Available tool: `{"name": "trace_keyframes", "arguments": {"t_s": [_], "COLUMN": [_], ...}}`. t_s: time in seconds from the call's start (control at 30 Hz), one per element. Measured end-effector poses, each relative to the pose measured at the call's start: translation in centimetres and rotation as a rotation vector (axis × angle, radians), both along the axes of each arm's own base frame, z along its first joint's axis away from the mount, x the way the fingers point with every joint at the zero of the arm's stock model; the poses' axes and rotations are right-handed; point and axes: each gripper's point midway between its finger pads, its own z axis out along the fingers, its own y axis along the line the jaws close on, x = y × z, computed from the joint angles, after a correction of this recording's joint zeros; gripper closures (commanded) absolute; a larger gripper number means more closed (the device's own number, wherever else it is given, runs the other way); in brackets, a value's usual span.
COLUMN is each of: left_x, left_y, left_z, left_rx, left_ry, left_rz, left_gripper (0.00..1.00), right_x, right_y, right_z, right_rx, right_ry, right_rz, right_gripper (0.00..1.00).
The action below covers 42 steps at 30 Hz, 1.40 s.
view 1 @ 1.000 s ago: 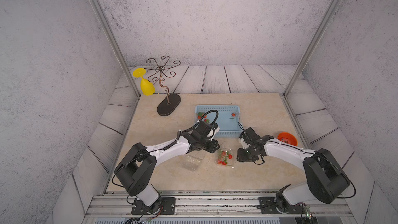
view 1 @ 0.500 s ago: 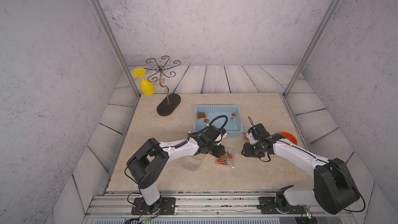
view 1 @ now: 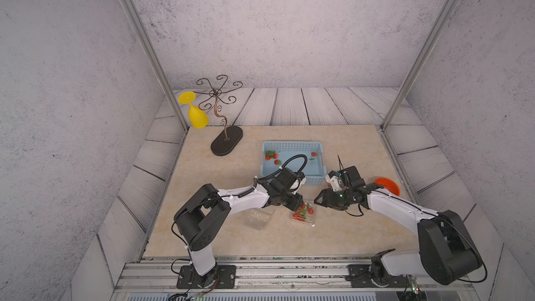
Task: Pack strawberries into containers
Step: Close the packing box at the center of the board.
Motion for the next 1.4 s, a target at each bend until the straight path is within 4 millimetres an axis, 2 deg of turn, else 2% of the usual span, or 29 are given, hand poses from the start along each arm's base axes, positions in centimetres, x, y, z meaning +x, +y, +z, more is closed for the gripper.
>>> {"name": "trace_keyframes", "arguments": {"t_s": [0.37, 0.7, 1.4], "left_x": [0.0, 0.1, 0.1], "left_y": [0.0, 0.0, 0.1], "left_z": [0.0, 0.0, -0.1], "left_rx": [0.000, 0.002, 0.006], "left_ry": [-0.001, -0.003, -0.009], "left_rz": [0.000, 0.002, 0.000], "left_gripper": [0.65, 0.66, 0.64], "right_x": [-0.4, -0.2, -0.4], "right_y": [0.9, 1.4, 1.4], "right_z": [-2.0, -2.1, -2.3], "right_rx": [0.050, 0.081, 0.089], "right_ry": [0.047, 0.039, 0.050], "right_rz": [0.019, 0.031, 0.023], "right_gripper": [0.48, 0.60, 0.73]}}
